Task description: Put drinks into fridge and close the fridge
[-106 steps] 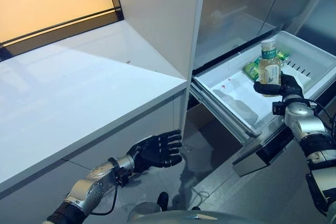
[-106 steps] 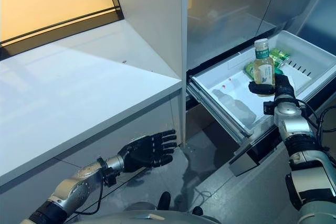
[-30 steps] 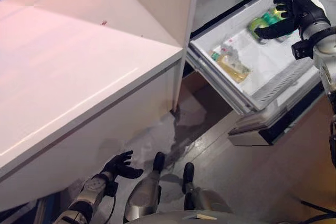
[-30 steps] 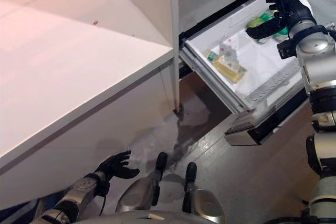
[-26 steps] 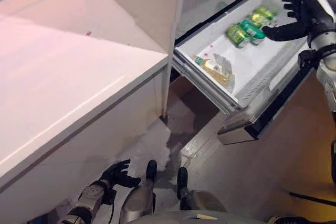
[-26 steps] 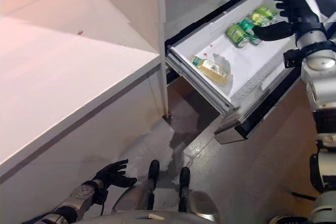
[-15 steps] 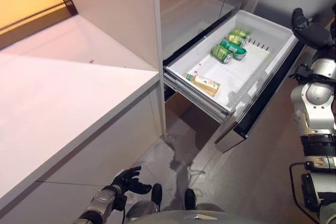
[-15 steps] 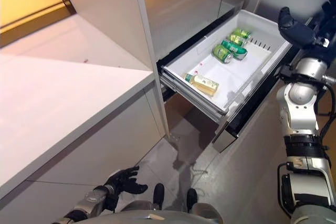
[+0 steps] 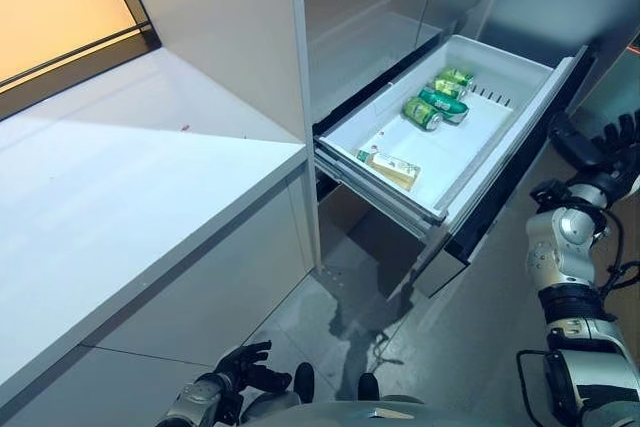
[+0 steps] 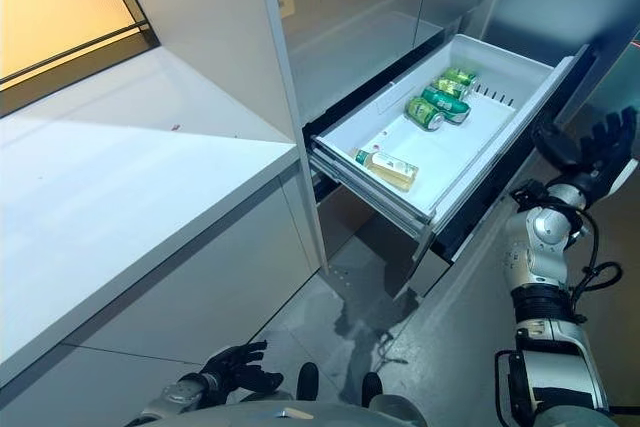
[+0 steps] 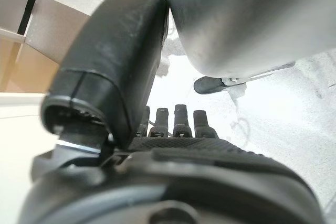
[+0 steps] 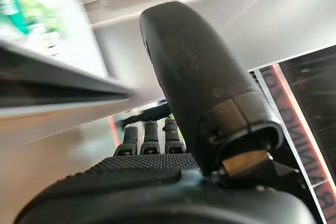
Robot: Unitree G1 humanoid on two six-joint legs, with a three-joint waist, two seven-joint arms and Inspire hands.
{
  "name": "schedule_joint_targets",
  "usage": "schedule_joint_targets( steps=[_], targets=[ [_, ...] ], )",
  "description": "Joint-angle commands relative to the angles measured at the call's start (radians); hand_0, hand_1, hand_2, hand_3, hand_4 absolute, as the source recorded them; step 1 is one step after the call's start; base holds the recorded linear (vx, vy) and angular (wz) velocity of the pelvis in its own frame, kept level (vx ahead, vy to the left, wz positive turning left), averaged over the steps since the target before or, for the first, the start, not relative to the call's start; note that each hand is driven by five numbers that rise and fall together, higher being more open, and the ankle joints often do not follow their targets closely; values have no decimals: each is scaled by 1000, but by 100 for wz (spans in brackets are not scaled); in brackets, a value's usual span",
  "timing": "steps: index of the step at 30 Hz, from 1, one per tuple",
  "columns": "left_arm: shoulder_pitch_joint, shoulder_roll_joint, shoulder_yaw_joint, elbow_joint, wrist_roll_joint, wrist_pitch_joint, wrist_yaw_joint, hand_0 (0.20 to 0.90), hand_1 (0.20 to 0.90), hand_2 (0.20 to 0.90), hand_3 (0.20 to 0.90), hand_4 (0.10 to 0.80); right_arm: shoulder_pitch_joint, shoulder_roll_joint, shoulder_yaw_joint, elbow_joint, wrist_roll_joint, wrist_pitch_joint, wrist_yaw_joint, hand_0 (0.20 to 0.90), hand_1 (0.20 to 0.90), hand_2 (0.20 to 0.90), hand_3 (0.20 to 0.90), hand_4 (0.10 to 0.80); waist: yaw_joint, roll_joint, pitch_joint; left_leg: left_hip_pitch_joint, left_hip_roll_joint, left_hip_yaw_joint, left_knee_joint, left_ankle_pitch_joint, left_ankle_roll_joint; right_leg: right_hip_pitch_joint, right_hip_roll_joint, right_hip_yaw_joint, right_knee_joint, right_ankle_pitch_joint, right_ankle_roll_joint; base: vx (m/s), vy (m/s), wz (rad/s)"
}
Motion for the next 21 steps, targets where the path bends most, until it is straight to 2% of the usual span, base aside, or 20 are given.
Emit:
schedule_joint_targets(
  steps=[1,5,10,16,20,21],
  targets=[
    [-60,41,-52,30,-42,-16,32,900,900,900,900,800,-150,-60,-25,-42,46,-111,0,900,900,900,900,800,44,-41,108,-124,-60,-10,287,-219,59,-144,-72,34,224,-30,47,-265,-103,10],
    [-113,37,-50,8,-63,-14,56,900,900,900,900,800,-199,-50,-5,-7,82,-99,23,900,900,900,900,800,49,-38,174,-219,-64,-16,367,-229,65,-220,-68,27,283,-35,38,-194,-67,5],
    [-152,34,-62,-21,-93,-20,80,900,900,900,900,800,-238,-34,35,11,179,-67,117,900,900,900,900,800,53,-30,223,-309,-66,-27,420,-225,65,-301,-60,25,333,-39,28,-121,-22,-5],
    [-199,24,-76,-36,-125,-36,89,900,900,900,900,800,-297,-8,79,30,260,-25,261,900,900,900,900,800,58,-25,248,-352,-60,-38,415,-205,55,-347,-57,19,335,-32,27,-74,-1,-6],
    [-216,27,-77,-56,-124,-27,91,900,900,900,900,800,-324,7,124,-25,293,47,453,900,900,900,900,800,64,-30,256,-367,-60,-45,412,-196,47,-359,-58,11,331,-27,27,-31,4,-7],
    [-216,27,-77,-57,-124,-27,91,900,900,900,900,800,-324,7,124,-25,293,48,454,900,900,900,900,800,63,-30,256,-368,-60,-45,412,-196,46,-360,-58,11,332,-28,27,-11,10,-12]
  ],
)
